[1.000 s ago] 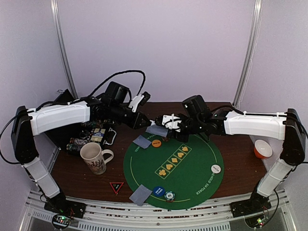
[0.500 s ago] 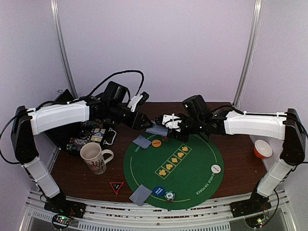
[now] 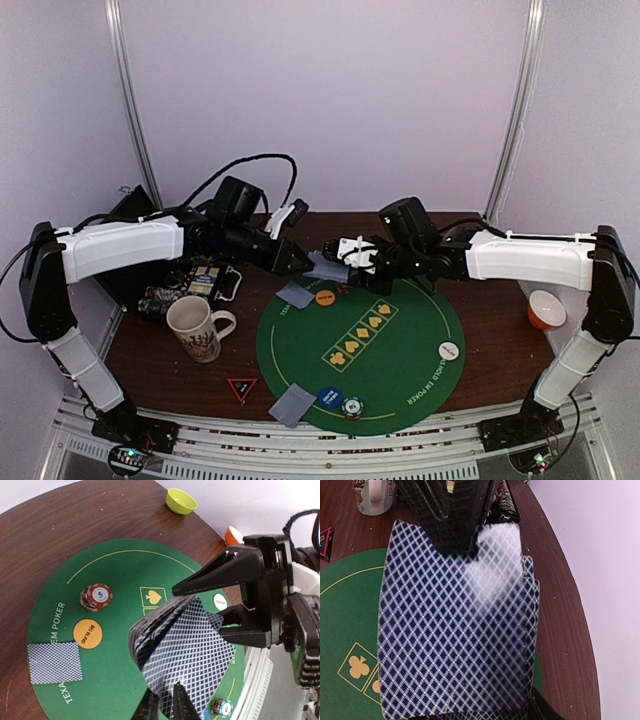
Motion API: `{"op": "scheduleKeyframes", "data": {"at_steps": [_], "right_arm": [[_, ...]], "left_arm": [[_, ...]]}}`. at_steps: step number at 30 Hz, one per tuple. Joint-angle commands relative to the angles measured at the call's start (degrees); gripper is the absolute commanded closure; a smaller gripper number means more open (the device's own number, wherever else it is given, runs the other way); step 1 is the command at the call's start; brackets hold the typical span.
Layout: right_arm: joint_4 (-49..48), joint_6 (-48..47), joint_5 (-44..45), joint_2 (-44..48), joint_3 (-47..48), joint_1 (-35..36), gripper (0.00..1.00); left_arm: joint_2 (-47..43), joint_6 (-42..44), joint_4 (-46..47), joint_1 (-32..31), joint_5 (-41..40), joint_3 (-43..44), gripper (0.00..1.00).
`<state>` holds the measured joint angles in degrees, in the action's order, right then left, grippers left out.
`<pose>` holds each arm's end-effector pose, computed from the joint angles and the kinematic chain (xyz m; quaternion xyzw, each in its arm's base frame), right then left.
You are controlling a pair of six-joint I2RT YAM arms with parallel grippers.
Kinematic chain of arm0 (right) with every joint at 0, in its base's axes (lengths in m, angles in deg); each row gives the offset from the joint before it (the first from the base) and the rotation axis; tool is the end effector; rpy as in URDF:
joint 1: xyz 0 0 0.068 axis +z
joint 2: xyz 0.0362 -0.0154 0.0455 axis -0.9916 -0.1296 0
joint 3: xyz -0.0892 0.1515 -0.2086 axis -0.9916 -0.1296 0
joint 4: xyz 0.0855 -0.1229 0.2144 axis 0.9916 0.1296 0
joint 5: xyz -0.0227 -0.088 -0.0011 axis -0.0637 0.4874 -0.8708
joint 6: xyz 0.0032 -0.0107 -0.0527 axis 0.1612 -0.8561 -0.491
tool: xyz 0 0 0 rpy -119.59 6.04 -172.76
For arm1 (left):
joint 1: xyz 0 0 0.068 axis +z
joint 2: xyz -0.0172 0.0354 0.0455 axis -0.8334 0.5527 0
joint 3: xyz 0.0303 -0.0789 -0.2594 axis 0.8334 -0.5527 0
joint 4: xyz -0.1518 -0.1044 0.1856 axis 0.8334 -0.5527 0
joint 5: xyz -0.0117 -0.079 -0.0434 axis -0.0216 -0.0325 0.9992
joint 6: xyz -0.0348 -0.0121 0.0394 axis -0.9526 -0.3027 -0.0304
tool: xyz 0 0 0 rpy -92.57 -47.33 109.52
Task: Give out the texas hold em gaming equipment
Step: Pick up the poker card from the face-down deck piles.
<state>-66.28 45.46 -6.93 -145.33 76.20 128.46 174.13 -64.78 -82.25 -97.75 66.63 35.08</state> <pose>0.2560 0.2730 0.2710 -0.6203 0.6153 0.1024 0.4756 0.2706 -0.2599 0.2820 0.2582 0.8438 -0.4012 0.2458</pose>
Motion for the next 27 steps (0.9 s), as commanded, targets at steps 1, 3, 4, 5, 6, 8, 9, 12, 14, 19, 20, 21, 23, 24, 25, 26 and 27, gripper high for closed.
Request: {"op": "scheduleKeyframes", "data": {"at_steps": [1,3,4,5,6,8,9,12,14,19,20,21,23,24,25,26,27], "right_arm": [[-1.0,-0.1,-0.2,1.7,0.0,-0.2,0.55],[-1.0,-0.1,-0.2,1.7,0.0,-0.2,0.55],[-1.0,-0.1,-0.1,1.6,0.0,-0.2,0.55],[-1.0,-0.1,-0.1,1.6,0.0,-0.2,0.55],[-0.9,-0.1,0.0,1.6,0.1,-0.2,0.55],[-0.9,-0.2,0.2,1.5,0.0,-0.2,0.55],[-0.8,-0.3,0.3,1.5,0.0,-0.3,0.55],[-0.8,-0.5,0.5,1.5,0.1,-0.5,0.55],[-0.8,-0.5,0.6,1.5,0.2,-0.8,0.55],[-0.9,-0.5,0.7,1.6,-0.1,-1.4,0.55],[-1.0,-0.4,0.7,1.7,-0.1,-1.6,0.55],[-1.0,-0.4,0.7,1.7,-0.2,-1.6,0.55],[-1.0,-0.4,0.7,1.8,-0.2,-1.8,0.55],[-0.9,-0.4,0.8,1.8,-0.2,-1.9,0.55],[-0.9,-0.6,1.0,1.9,-0.1,-2.0,0.55],[-0.8,-0.7,1.2,2.0,-0.2,-2.1,0.55],[-0.7,-0.8,1.4,2.2,-0.2,-2.3,0.55]], "left_arm": [[-1.7,0.2,2.8,0.3,1.5,0.5,0.96],[-1.9,0.2,2.5,0.3,1.5,0.5,1.0],[-2.0,0.4,2.1,0.3,1.5,0.6,1.0],[-2.2,0.6,1.7,0.3,1.4,0.7,1.0],[-2.3,0.8,1.2,0.3,1.2,0.7,1.0],[-2.7,1.6,0.7,0.3,1.1,0.8,1.0],[-3.1,2.1,0.7,0.3,1.3,0.8,1.0],[-4.6,3.8,0.9,0.3,2.9,1.1,1.0],[-5.5,4.7,0.9,0.4,3.8,1.6,1.0],[-7.1,5.7,0.3,1.7,6.4,2.7,1.0],[-7.3,5.8,0.2,2.1,6.8,2.8,1.0],[-7.6,5.9,0.0,2.6,7.1,2.9,1.0],[-8.0,6.5,-1.8,4.0,7.8,3.6,1.0],[-8.1,6.9,-3.5,5.0,7.5,4.3,1.0],[-8.0,7.6,-6.1,6.6,6.9,5.4,1.0],[-7.8,8.5,-8.9,8.5,6.4,6.8,1.0],[-7.5,9.9,-11.8,11.9,6.0,8.0,1.0]]}}
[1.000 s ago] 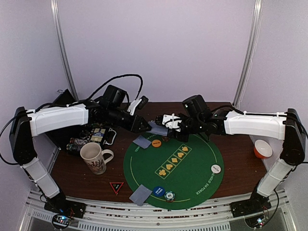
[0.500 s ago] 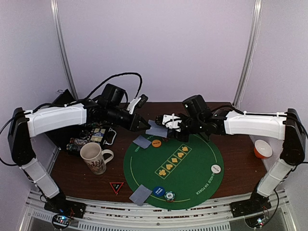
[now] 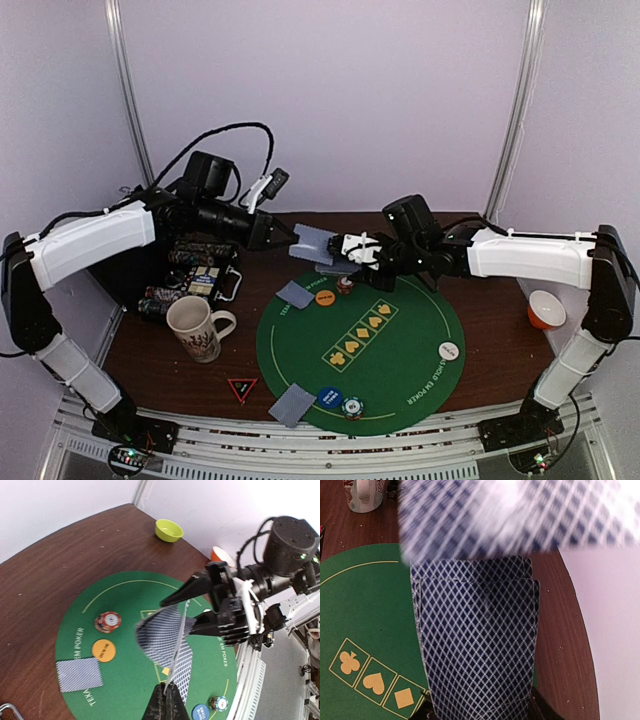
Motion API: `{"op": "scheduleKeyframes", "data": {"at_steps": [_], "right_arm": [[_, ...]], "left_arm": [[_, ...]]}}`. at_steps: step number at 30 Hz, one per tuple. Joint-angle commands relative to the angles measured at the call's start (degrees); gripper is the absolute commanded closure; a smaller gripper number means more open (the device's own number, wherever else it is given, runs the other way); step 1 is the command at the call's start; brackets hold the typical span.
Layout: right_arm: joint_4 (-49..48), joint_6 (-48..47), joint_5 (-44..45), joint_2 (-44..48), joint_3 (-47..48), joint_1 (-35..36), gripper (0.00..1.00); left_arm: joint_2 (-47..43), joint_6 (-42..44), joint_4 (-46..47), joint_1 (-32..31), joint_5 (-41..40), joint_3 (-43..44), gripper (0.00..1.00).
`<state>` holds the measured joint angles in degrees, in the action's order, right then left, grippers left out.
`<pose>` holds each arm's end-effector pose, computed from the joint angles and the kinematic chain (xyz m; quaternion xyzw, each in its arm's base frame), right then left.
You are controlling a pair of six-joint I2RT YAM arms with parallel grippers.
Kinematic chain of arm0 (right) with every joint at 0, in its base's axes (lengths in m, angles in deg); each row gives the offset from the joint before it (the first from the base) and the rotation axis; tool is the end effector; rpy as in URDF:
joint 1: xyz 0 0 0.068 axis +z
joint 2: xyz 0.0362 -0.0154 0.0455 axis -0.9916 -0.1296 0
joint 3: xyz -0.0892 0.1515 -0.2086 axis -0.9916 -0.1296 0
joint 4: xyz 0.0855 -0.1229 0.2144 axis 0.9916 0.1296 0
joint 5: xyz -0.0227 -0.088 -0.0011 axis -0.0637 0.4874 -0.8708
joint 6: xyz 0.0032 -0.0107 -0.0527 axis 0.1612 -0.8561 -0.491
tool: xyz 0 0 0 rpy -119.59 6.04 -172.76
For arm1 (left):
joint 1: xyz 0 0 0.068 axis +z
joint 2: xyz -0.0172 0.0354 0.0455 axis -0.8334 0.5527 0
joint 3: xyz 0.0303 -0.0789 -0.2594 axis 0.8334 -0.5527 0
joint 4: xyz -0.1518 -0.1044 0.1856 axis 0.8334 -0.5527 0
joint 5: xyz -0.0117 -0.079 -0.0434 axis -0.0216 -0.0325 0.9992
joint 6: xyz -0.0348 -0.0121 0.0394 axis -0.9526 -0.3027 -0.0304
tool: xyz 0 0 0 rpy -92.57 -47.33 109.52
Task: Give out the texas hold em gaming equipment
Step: Pick up the poker card from the face-down deck piles, then distribute the poker card in the big blind area.
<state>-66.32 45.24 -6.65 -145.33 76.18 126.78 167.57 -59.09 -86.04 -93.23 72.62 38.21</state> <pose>0.2640 0.2653 0.2710 -0.6116 0.6240 0.0923 0.4776 0.2689 -0.2259 0.3352 0.2946 0.8003 -0.4291 0.2977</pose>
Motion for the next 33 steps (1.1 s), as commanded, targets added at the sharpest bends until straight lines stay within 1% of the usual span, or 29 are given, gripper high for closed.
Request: {"op": "scheduleKeyframes", "data": {"at_steps": [1,2,3,4,5,6,7,9,12,15,18,22,27,33], "right_arm": [[-0.6,-0.8,1.3,2.5,-0.4,-0.7,0.55],[-0.7,-1.0,1.6,2.8,-0.5,-0.8,0.55],[-0.6,-1.2,1.8,3.0,-0.5,-0.8,0.55],[-0.5,-1.4,2.1,3.2,-0.6,-0.8,0.55],[-0.4,-1.5,2.3,3.4,-0.6,-0.8,0.55],[-0.3,-1.6,2.4,3.4,-0.6,-0.8,0.56],[-0.3,-1.6,2.3,3.6,-0.5,-0.8,0.55],[-0.2,-1.5,2.1,3.9,-0.6,-0.8,0.55],[0.0,-1.5,2.1,4.3,-0.9,-0.8,0.55],[-0.4,-1.6,2.1,4.6,-1.4,-0.8,0.55],[-0.4,-1.5,1.9,4.5,-1.4,-0.8,0.55],[-0.3,-1.3,1.6,4.4,-1.4,-0.8,0.55],[-0.4,-1.2,1.5,4.4,-1.6,-0.8,0.56],[-0.3,-1.1,1.4,4.4,-1.5,-0.8,0.55]], "left_arm": [[-0.5,5.7,-9.9,10.1,-0.3,5.6,1.0],[0.2,7.8,-11.9,12.2,-2.6,6.0,1.0],[2.5,9.9,-14.8,13.3,-6.9,7.8,1.0],[5.1,12.2,-17.8,13.5,-11.0,9.9,1.0],[8.0,14.6,-20.6,13.5,-12.5,12.2,1.0],[10.9,16.4,-22.8,13.5,-11.9,14.5,1.0],[13.4,17.4,-23.8,13.5,-9.6,16.5,1.0],[17.6,18.8,-24.3,13.4,-6.4,19.9,1.0],[22.8,21.2,-26.4,13.4,-4.5,24.3,1.0],[27.3,21.5,-27.6,13.3,-1.2,26.3,1.0],[30.8,22.8,-28.6,12.7,0.4,27.0,1.0],[34.3,24.1,-29.6,12.0,-0.2,27.4,1.0],[37.2,24.9,-29.8,11.3,1.2,28.4,1.0],[41.2,24.9,-30.2,11.2,-1.1,30.2,1.0]]}}
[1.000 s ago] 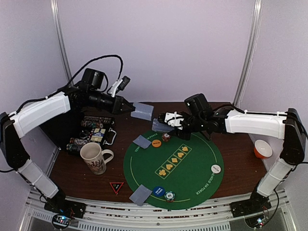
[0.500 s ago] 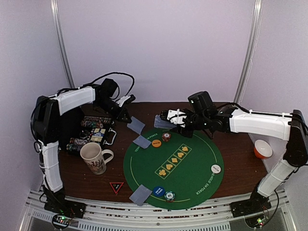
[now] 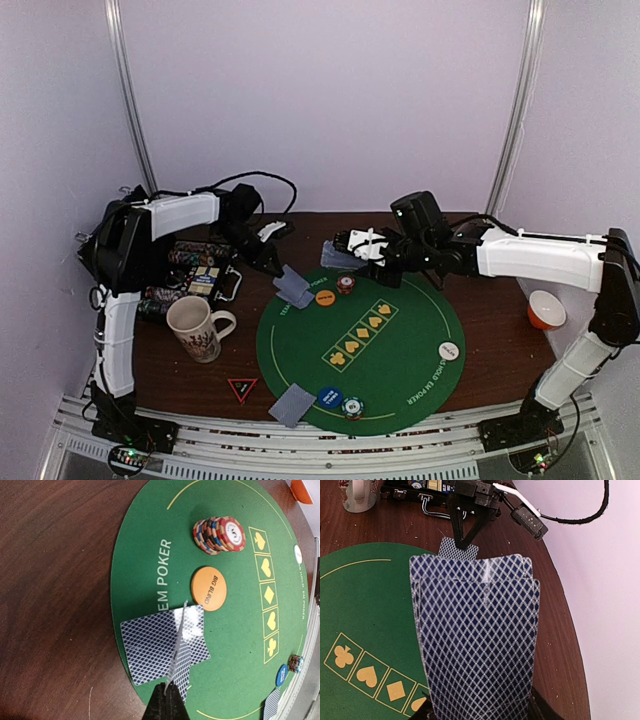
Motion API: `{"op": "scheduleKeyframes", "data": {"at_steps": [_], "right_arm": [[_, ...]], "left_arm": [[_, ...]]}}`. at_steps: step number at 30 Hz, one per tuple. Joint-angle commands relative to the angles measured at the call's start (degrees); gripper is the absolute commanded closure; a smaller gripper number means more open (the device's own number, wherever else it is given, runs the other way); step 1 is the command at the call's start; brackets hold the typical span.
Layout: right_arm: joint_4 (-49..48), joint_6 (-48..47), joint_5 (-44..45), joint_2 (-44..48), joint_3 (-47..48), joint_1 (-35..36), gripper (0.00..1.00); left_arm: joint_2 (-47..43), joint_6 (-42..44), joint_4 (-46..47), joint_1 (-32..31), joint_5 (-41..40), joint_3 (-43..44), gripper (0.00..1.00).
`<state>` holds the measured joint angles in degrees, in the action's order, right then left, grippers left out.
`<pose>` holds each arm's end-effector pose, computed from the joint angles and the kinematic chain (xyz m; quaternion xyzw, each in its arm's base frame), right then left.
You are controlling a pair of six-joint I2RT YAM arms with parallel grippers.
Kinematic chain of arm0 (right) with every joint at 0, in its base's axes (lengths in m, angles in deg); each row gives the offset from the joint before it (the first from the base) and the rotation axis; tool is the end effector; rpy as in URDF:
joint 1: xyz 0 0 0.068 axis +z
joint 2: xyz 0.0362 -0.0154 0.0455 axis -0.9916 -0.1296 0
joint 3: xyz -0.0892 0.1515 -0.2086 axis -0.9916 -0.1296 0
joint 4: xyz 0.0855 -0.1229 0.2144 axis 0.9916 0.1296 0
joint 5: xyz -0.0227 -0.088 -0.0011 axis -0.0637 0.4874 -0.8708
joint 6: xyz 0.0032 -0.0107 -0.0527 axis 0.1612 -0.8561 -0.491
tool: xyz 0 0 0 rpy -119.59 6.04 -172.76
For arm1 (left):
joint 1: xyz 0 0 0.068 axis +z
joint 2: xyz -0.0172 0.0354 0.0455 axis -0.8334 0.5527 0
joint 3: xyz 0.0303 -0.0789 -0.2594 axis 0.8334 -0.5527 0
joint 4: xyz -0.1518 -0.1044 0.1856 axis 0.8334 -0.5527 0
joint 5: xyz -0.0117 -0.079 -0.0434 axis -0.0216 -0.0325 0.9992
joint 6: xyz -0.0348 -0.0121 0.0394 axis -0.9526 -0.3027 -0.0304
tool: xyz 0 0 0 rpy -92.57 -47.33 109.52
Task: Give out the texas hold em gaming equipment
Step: Distribute the poker card in the big blind area.
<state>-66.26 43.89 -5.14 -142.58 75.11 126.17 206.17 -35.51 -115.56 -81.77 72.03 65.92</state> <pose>0.2605 0.2551 0.2812 -0.6075 0.6193 0.0725 0.4922 0.4055 -0.2135 0.1918 0.3152 0.8954 -0.3000 0.0941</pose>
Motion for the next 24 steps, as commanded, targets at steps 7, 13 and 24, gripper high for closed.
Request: {"op": "scheduleKeyframes", "data": {"at_steps": [7,13,24], "right_arm": [[-0.3,0.2,-0.3,1.4,-0.2,-0.2,0.55],[-0.2,0.1,-0.2,1.5,-0.3,-0.2,0.55],[-0.1,0.1,-0.6,1.3,-0.3,-0.2,0.55]], "left_arm": [[5.1,1.4,-1.5,-0.4,-3.2,4.5,1.0],[6.6,1.9,-1.6,-0.7,-6.5,4.7,1.0],[7.4,2.4,-1.5,-1.2,-8.8,7.4,0.96]]}}
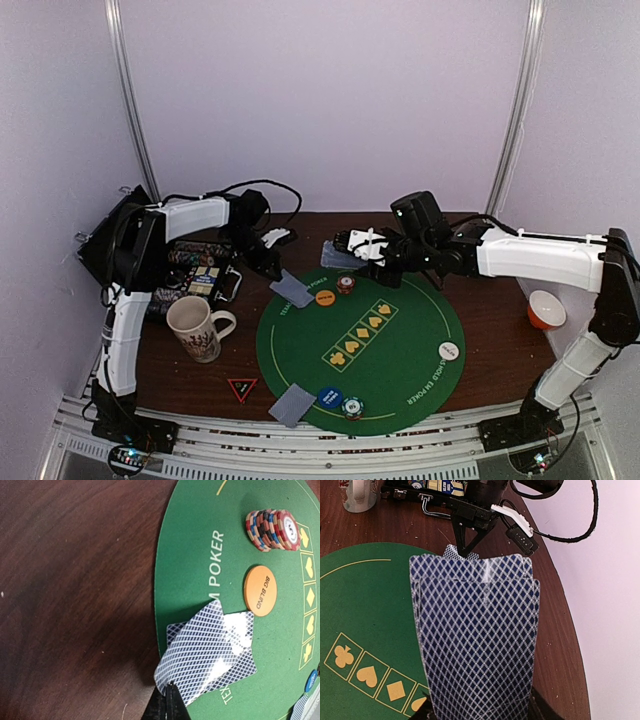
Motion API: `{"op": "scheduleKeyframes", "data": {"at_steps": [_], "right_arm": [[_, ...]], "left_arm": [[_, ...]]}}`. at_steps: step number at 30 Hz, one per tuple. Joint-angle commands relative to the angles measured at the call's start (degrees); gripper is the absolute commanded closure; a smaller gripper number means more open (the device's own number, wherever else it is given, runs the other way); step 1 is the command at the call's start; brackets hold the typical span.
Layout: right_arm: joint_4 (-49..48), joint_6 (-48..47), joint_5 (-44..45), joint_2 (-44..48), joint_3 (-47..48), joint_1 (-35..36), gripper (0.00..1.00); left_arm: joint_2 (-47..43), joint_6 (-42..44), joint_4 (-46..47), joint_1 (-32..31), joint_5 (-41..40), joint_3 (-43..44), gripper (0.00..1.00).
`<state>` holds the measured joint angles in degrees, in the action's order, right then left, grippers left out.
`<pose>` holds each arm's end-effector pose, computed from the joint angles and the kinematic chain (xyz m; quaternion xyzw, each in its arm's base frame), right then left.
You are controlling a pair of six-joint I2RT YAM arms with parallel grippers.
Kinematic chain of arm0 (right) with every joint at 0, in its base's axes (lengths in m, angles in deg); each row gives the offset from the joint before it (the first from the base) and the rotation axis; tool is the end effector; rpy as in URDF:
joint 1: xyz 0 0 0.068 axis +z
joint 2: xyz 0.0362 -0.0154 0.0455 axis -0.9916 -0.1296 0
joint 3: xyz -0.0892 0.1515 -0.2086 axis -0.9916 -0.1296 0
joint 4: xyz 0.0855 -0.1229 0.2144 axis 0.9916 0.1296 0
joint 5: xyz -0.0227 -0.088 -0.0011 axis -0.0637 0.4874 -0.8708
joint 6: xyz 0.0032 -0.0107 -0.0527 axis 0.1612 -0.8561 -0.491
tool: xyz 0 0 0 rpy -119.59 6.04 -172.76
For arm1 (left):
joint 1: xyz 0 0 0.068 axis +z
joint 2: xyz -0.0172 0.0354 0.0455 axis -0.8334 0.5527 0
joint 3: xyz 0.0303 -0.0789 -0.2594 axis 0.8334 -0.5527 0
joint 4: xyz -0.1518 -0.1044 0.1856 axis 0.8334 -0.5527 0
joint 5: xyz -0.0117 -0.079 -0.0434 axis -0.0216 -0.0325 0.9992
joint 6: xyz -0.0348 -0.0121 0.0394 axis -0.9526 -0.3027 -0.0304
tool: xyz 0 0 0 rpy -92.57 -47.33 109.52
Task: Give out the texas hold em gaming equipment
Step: Distribute the poker card in the big blind area, then pick up the poker card from the face-down deck piles.
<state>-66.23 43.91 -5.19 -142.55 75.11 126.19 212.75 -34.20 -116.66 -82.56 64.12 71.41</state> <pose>0.2603 0.2551 0.2813 -0.6076 0.6191 0.0730 0.4921 0.4216 -0.2237 0.1641 0.3247 0.9125 -0.2324 0.0889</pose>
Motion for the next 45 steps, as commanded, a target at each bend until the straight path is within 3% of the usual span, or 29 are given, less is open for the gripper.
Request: {"op": "scheduleKeyframes", "data": {"at_steps": [1,14,20,27,33,39,45], "right_arm": [[-0.2,0.0,-0.5,1.3,-0.3,-0.2,0.55],[0.1,-0.2,-0.5,1.7,-0.3,-0.2,0.55],[0.7,-0.6,-0.6,1.6,0.3,0.1,0.55],[1.1,-0.8,0.1,1.4,0.7,1.6,0.56],[0.5,-0.2,-0.4,0.3,1.3,2.4,0.56],[-0.3,0.7,-1.6,-0.1,1.5,3.4,0.56],[-0.9,0.8,-2.0,-0.4,1.2,4.2,0.56]], "left_arm": [[0.8,1.1,-0.4,-0.5,-0.5,1.9,0.95],[-0.6,-0.2,0.4,-0.8,-7.3,5.8,0.62],[-10.2,-7.5,7.6,-0.8,-9.9,4.4,0.46],[-36.3,-24.3,33.8,-6.4,-2.4,-23.1,0.15],[-44.9,-35.0,47.4,-15.8,-7.4,-40.3,0.09],[-43.9,-39.5,48.4,-18.2,-15.7,-42.2,0.09],[-41.2,-41.9,51.4,-18.7,-15.1,-43.0,0.11]]}}
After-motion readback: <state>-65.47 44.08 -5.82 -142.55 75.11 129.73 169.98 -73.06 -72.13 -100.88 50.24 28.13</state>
